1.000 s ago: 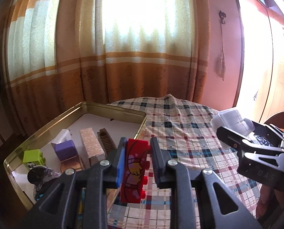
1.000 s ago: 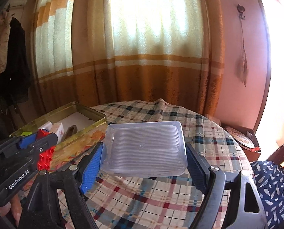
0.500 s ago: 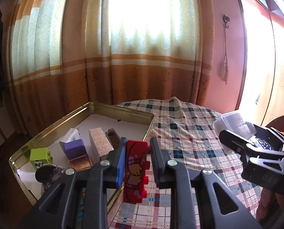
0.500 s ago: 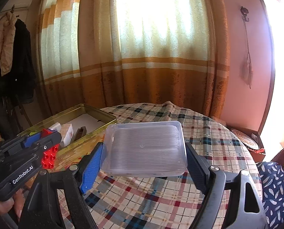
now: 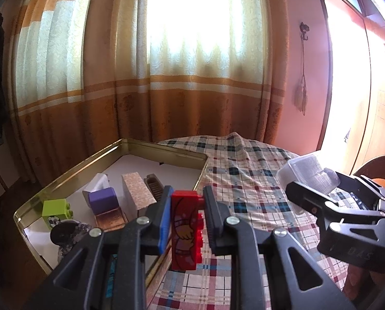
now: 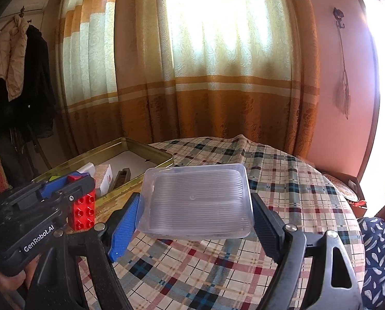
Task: Organize rigid objects
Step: 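Carry the red block and clear container over the gold tin with both tools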
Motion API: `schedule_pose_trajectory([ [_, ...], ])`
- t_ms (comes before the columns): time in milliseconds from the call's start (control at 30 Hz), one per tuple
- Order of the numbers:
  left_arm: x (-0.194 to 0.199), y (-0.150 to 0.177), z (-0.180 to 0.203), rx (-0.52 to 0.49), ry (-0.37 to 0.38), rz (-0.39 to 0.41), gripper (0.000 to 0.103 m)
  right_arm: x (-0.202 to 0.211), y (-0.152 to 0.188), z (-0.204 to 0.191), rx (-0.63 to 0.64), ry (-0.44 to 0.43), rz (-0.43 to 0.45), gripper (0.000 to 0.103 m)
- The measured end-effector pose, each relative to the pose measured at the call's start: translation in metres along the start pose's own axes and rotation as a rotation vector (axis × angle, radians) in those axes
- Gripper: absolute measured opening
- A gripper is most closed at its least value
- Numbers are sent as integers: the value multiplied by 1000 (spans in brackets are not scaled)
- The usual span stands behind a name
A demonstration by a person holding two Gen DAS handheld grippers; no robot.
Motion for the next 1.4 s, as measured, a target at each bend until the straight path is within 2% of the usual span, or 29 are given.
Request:
schedule_pose_trajectory([
  [300, 9, 0, 5, -31, -7, 48, 22, 3, 1, -13, 26, -16, 15, 83],
  [600, 14, -2, -5, -17, -16, 64, 22, 6, 2, -22, 38, -31, 20, 83],
  [1100, 25, -1, -2, -26, 38, 83, 22, 9, 5, -31, 39, -34, 19, 83],
  [1233, 30, -3, 0, -40, 22, 111, 22, 12, 5, -31, 47, -31, 26, 83],
  [1400, 29, -4, -4, -31, 13, 109, 22, 13, 5, -33, 46, -35, 26, 83],
])
Point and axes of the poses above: each gripper's, at about its wrist camera, not at the fingertips, and x roughly against the way its jaws point, z to its right, y to its underside, the point moved 4 cm from there along -x, roughly the way its jaws point, and after that the axes turned 2 degrees about -z, right-handed, at the moved point
